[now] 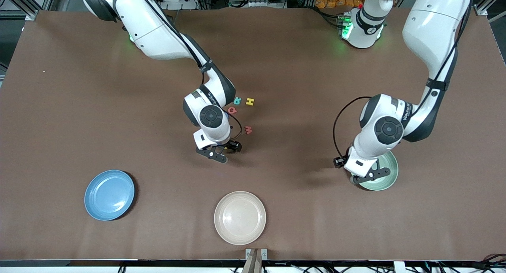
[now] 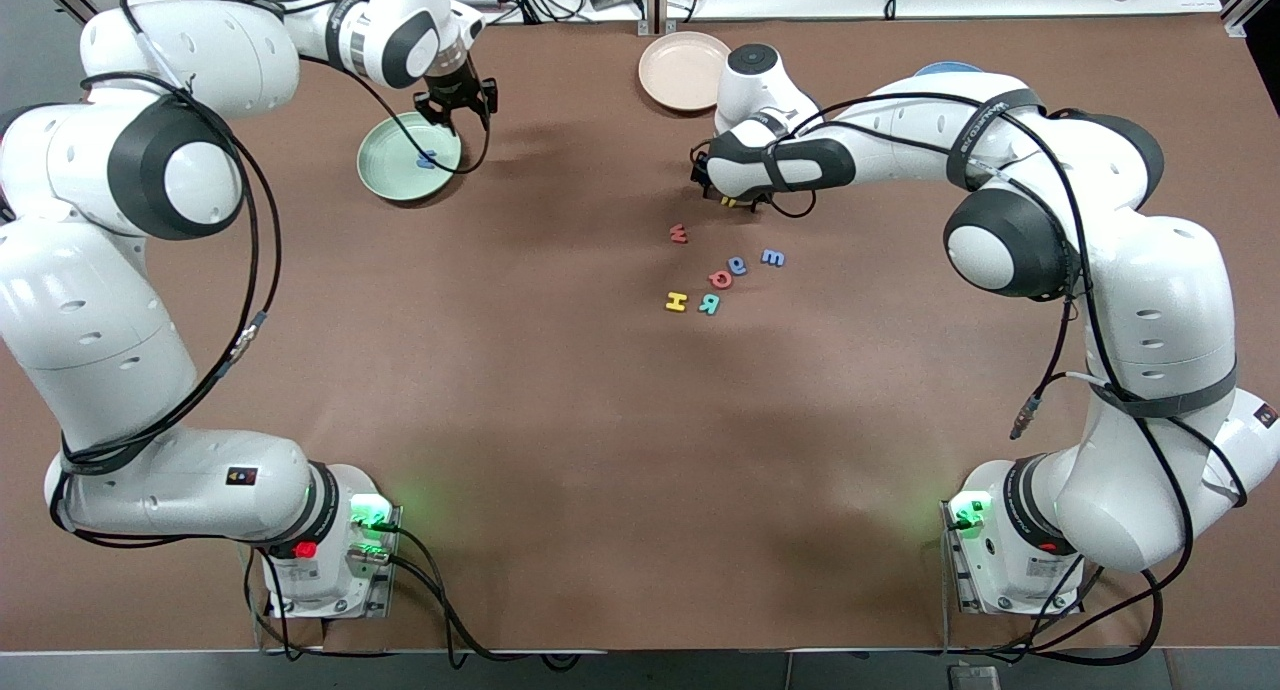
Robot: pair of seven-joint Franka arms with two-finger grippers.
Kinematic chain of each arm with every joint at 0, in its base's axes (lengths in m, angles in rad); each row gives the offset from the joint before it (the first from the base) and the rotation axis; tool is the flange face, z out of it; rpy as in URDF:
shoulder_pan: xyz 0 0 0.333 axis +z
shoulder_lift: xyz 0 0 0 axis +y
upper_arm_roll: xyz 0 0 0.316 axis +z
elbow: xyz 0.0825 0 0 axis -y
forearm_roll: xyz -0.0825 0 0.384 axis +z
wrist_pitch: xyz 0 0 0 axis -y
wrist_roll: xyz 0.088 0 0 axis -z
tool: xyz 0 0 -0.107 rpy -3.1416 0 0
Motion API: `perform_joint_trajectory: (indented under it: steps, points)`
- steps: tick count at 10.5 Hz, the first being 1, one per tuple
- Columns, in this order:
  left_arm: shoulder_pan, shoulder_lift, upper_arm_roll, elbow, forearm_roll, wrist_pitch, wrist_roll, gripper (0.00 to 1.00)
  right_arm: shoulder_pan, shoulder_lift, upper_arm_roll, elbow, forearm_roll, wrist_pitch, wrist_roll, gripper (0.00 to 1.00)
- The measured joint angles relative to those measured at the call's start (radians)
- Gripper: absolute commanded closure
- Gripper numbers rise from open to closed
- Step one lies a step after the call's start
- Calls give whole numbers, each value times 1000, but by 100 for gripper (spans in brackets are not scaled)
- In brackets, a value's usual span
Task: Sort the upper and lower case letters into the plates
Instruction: 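Grasp the yellow n with the right gripper while the left gripper withdraws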
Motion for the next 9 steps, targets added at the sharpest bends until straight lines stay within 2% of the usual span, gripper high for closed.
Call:
perform_joint_trajectory:
  steps: [1, 2, 3, 4, 5, 9]
  points:
    - [-13, -5, 0, 0, -19, 0, 0, 62, 0, -1, 0, 0, 0, 2, 4, 96]
    - [-26, -9, 0, 1, -39, 0, -2, 62, 0, -5, 0, 0, 0, 3, 7, 100]
    - [-43, -11, 0, 4, -58, 0, -7, 69, 0, -10, 1, 1, 0, 4, 10, 100]
    - [-65, -12, 0, 7, -61, 0, -29, 88, 0, -13, 1, 1, 0, 3, 13, 100]
    - [-87, -12, 0, 9, -62, 0, -53, 100, 0, -17, 1, 0, 0, 3, 14, 100]
    - [-134, -12, 1, 10, -62, 0, -120, 100, 0, -40, 0, 0, 0, -2, 16, 100]
